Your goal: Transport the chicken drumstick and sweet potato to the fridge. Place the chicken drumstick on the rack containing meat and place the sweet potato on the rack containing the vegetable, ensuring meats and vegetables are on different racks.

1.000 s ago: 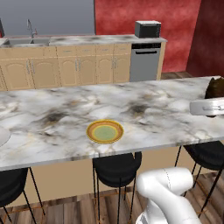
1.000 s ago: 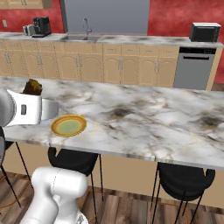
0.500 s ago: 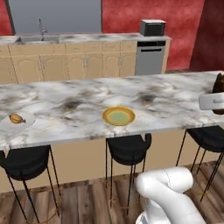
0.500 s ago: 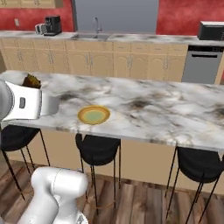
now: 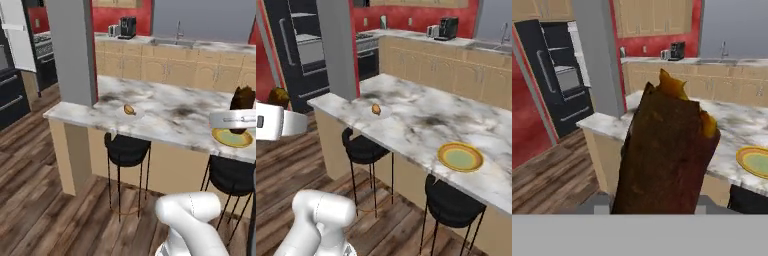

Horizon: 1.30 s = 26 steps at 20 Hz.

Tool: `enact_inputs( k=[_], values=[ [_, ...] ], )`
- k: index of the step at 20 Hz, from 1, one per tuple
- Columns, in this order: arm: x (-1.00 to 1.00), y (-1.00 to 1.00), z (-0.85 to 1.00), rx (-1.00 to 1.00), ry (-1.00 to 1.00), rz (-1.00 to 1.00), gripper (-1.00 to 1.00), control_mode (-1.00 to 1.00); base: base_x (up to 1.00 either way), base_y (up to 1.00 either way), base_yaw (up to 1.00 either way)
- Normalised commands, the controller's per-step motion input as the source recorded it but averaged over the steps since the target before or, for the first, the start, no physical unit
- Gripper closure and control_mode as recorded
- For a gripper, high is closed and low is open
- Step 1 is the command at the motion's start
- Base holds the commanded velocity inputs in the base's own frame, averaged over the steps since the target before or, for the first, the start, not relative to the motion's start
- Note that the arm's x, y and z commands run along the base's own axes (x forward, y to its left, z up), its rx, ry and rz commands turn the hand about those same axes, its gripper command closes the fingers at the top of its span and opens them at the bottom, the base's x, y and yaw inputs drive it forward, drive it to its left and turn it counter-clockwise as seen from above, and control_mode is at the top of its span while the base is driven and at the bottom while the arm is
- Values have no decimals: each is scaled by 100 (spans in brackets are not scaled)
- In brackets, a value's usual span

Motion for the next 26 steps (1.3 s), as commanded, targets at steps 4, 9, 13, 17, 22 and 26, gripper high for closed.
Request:
enact_inputs(
  k=[4, 9, 13, 17, 22, 26],
  values=[
    [0, 0, 0, 0, 0, 0, 100, 100, 0, 0, 100],
    [0, 0, 0, 0, 0, 0, 100, 100, 50, -1, 88],
    [0, 0, 0, 0, 0, 0, 100, 100, 100, 0, 48],
    [0, 0, 0, 0, 0, 0, 100, 100, 100, 0, 25],
    [0, 0, 0, 0, 0, 0, 100, 100, 100, 0, 17],
    [0, 0, 0, 0, 0, 0, 100, 100, 100, 0, 16]
  ],
)
